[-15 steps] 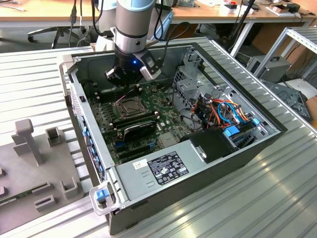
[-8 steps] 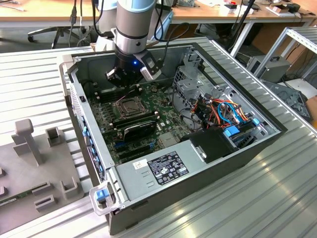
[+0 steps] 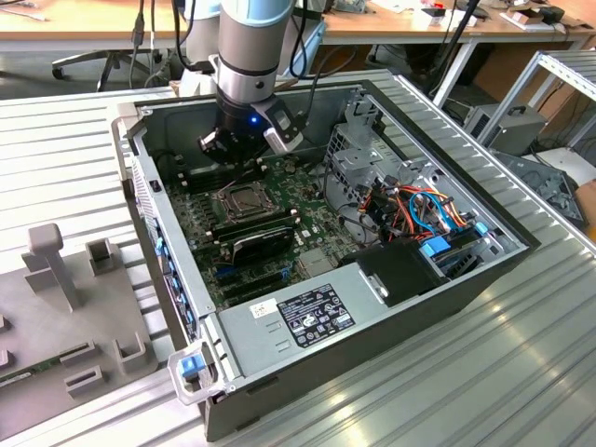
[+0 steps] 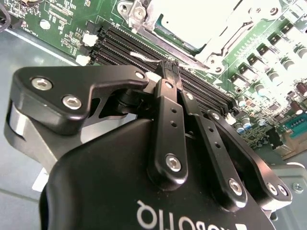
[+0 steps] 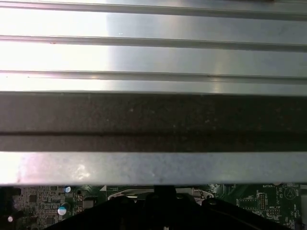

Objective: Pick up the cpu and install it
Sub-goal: 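Install the first cpu locking lever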

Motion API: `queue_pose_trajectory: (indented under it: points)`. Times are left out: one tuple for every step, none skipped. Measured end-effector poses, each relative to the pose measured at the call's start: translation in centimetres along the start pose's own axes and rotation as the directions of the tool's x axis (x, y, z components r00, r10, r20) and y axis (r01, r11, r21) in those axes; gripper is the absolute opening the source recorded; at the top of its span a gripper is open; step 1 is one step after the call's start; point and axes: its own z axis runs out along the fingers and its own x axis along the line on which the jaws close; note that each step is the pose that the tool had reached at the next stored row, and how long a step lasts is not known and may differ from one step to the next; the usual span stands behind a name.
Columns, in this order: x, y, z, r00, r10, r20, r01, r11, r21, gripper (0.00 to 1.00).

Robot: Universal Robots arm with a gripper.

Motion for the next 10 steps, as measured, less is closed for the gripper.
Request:
queue_pose_trajectory:
  points:
    - [-0.03, -0.02, 0.13, 1.0000, 0.000, -0.0009, 0.000, 1.0000, 0.0001, 0.11]
    - [-0.04, -0.02, 0.20, 1.0000, 0.000, -0.0014, 0.000, 1.0000, 0.0001, 0.11]
    - [-0.06, -0.03, 0.28, 1.0000, 0.000, -0.0019, 0.000, 1.0000, 0.0001, 0.11]
    - [-0.12, -0.05, 0.42, 1.0000, 0.000, -0.0031, 0.000, 1.0000, 0.0002, 0.11]
    - [-0.16, -0.05, 0.50, 1.0000, 0.000, -0.0041, 0.000, 1.0000, 0.0002, 0.11]
    - [-0.22, -0.06, 0.59, 1.0000, 0.000, -0.0052, 0.000, 1.0000, 0.0001, 0.11]
    - [-0.30, -0.08, 0.71, 1.0000, 0.001, -0.0070, -0.001, 1.0000, 0.0001, 0.11]
    - [-0.35, -0.09, 0.77, 1.0000, 0.001, -0.0082, -0.001, 1.0000, 0.0002, 0.11]
    - [-0.42, -0.09, 0.85, 0.9999, 0.001, -0.0100, -0.001, 1.0000, 0.0001, 0.11]
    - [-0.47, -0.10, 0.93, 0.9999, 0.001, -0.0111, -0.001, 1.0000, 0.0002, 0.11]
